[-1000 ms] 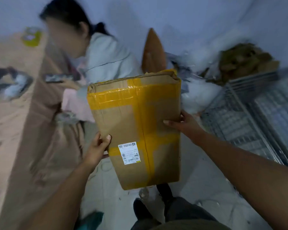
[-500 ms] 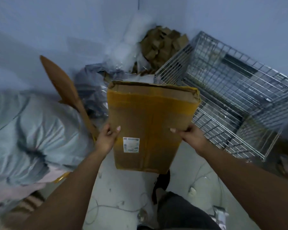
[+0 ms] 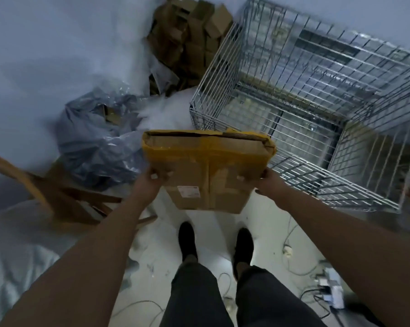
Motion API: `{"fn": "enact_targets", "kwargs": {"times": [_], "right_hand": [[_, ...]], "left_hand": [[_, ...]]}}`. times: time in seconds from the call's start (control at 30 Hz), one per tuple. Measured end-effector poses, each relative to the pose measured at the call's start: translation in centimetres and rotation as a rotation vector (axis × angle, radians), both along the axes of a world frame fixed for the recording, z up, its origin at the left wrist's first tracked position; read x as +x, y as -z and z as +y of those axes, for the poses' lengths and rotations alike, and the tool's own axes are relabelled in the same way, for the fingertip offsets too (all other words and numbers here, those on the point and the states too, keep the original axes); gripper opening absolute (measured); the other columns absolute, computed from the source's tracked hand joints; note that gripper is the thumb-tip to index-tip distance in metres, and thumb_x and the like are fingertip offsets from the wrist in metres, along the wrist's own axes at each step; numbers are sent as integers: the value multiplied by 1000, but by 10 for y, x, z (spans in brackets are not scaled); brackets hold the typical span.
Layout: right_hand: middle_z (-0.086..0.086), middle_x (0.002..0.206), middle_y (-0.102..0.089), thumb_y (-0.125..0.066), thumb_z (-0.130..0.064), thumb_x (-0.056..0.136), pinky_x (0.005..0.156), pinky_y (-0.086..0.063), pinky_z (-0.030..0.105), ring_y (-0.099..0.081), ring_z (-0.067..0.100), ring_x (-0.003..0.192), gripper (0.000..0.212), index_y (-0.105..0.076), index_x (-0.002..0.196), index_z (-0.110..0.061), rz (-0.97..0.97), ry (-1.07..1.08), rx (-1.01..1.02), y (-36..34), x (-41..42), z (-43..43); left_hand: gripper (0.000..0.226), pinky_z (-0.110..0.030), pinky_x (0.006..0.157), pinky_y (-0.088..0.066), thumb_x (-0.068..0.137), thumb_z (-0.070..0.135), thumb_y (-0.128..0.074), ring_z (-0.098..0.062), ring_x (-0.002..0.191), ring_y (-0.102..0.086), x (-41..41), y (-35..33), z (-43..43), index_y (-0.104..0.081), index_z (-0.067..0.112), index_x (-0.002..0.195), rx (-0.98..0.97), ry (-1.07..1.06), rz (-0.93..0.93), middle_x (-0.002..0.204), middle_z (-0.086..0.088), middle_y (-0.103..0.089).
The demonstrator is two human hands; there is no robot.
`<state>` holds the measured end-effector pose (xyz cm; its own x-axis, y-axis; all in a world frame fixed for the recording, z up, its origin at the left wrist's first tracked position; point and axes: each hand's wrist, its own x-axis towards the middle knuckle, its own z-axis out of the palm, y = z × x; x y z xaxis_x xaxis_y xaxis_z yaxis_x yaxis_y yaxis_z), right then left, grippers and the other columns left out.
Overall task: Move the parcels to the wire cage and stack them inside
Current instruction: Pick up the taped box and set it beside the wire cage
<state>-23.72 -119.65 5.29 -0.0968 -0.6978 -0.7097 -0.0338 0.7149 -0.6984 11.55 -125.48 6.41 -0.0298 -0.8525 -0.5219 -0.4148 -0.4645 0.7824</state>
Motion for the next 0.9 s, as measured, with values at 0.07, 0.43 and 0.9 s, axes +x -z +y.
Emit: {"fn": "enact_targets", "kwargs": {"times": [0.07, 0.43, 0.9], "right_hand": [[-28, 100, -75, -102, -44, 54, 60, -57, 13, -73, -4, 88, 73, -59, 113, -47, 19, 58, -24, 20, 7, -14], [-18, 122, -64, -95, -67, 50, 90, -53, 36, -63, 16, 111, 104, -51, 139, -36, 217, 226, 54, 133, 47, -45], [-12, 126, -66, -95, -48, 70, 93, -53, 33, -62, 16, 116, 86, -56, 144, -26, 129, 279, 86, 237, 44, -72]], "left_hand": [[28, -47, 99, -53, 84, 39, -79, -30, 120, -63, 6, 23, -26, -59, 42, 102, 12, 58, 15, 115, 5, -67], [63, -7, 72, -50, 102, 18, -66, -10, 106, -59, 14, 137, -123, -19, 42, 138, 2, 291, -38, 124, 5, -55], [70, -43, 106, -51, 92, 13, -78, -29, 125, -58, -16, 241, -193, -39, 16, 150, 65, 371, -128, 133, -7, -59]]}}
